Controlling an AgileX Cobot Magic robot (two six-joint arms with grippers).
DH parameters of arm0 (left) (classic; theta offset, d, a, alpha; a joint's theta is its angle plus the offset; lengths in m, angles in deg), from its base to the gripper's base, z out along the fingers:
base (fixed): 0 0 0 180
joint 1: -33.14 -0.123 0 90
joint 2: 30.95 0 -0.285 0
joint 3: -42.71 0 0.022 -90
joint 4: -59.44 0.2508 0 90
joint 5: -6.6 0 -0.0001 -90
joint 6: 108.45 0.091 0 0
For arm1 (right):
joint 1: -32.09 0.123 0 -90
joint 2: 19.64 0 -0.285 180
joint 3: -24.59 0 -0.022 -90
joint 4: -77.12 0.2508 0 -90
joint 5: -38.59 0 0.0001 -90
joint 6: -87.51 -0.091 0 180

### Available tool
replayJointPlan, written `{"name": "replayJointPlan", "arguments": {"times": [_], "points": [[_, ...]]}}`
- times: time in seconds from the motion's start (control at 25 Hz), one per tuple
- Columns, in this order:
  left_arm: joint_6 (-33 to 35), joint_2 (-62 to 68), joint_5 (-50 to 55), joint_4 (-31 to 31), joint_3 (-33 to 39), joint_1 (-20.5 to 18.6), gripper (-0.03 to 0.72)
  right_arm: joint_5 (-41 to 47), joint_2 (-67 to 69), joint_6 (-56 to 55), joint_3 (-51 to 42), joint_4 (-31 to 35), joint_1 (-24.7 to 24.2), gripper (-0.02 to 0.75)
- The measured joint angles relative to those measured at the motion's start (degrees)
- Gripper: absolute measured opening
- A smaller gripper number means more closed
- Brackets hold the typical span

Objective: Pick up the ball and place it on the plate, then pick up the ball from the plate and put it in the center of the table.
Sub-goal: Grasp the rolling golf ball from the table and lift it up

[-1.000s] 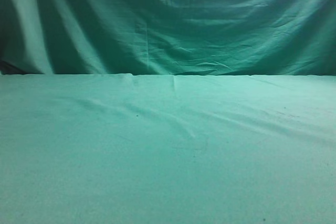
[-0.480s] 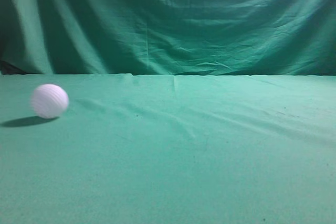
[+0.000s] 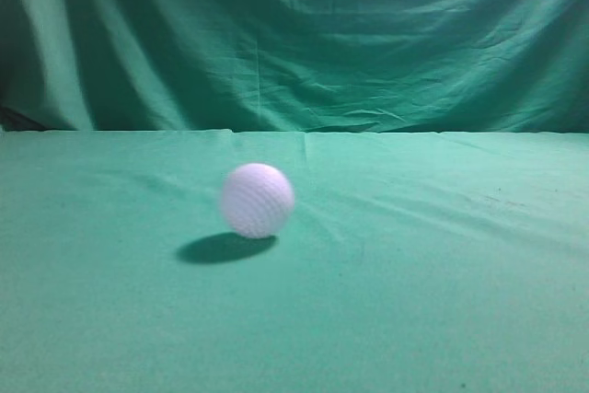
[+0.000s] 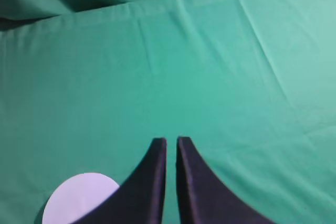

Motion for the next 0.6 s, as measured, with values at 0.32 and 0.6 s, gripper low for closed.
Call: {"name": "replayJointPlan", "arguments": {"times": [0.32, 0.6], "points": [[0.7, -14.2, -4.7, -0.2, 11.9, 0.0, 0.049, 0.0, 0.0, 0.0, 0.0, 0.0, 0.0, 0.000], [3.2, -26.1, -10.8, -2.0, 22.8, 0.0, 0.049, 0.0, 0.0, 0.0, 0.0, 0.0, 0.0, 0.000]]}}
